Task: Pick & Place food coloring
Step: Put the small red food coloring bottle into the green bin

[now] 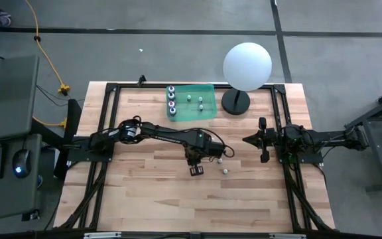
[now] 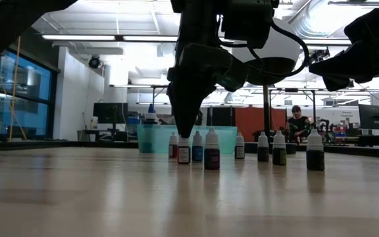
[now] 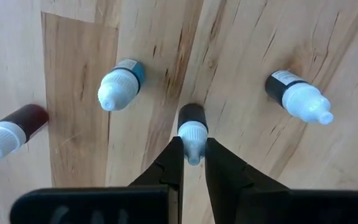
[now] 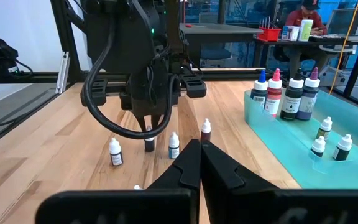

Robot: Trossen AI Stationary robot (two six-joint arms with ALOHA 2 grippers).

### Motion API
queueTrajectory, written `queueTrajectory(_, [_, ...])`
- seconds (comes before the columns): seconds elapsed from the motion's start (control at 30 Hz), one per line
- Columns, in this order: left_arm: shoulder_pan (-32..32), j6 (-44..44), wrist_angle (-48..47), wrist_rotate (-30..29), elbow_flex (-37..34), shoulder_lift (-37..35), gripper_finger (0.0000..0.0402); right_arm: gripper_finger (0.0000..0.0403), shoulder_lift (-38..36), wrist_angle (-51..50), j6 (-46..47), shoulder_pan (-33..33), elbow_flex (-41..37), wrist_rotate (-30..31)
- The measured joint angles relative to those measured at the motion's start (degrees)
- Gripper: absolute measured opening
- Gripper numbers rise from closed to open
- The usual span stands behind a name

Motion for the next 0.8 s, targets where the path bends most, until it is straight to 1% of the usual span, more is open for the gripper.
queueTrajectory(0.27, [0.0,1.1,-3.6,0.4,0.7,0.0,0.0035,0.0000,0.0,0.0,0.0,0.0,0.0,0.0])
queueTrajectory(0.4, [0.0,1.1,-6.7,0.4,4.1,0.0,0.0035,0.0000,0.0,0.0,0.0,0.0,0.0,0.0])
queueTrajectory(0.5, [0.0,1.1,-9.9,0.3,8.2,0.0,0.0035,0.0000,0.0,0.0,0.0,0.0,0.0,0.0])
queueTrajectory(0.57, [0.0,1.1,-13.2,-1.0,11.8,0.0,0.0035,0.0000,0.0,0.0,0.0,0.0,0.0,0.0])
queueTrajectory(0.6, [0.0,1.1,-13.5,-1.9,13.2,0.0,0.0035,0.0000,0.0,0.0,0.0,0.0,0.0,0.0])
queueTrajectory(0.67, [0.4,1.1,-12.6,-2.9,14.6,-0.3,0.0035,0.0000,0.0,0.0,0.0,0.0,0.0,0.0])
queueTrajectory(0.73, [0.7,1.0,-13.2,-3.3,14.5,-1.3,0.0035,0.0000,0.0,0.0,0.0,0.0,0.0,0.0])
queueTrajectory(0.8, [1.1,1.0,-13.1,-5.1,14.8,-2.2,0.0035,0.0000,0.0,0.0,0.0,0.0,0.0,0.0])
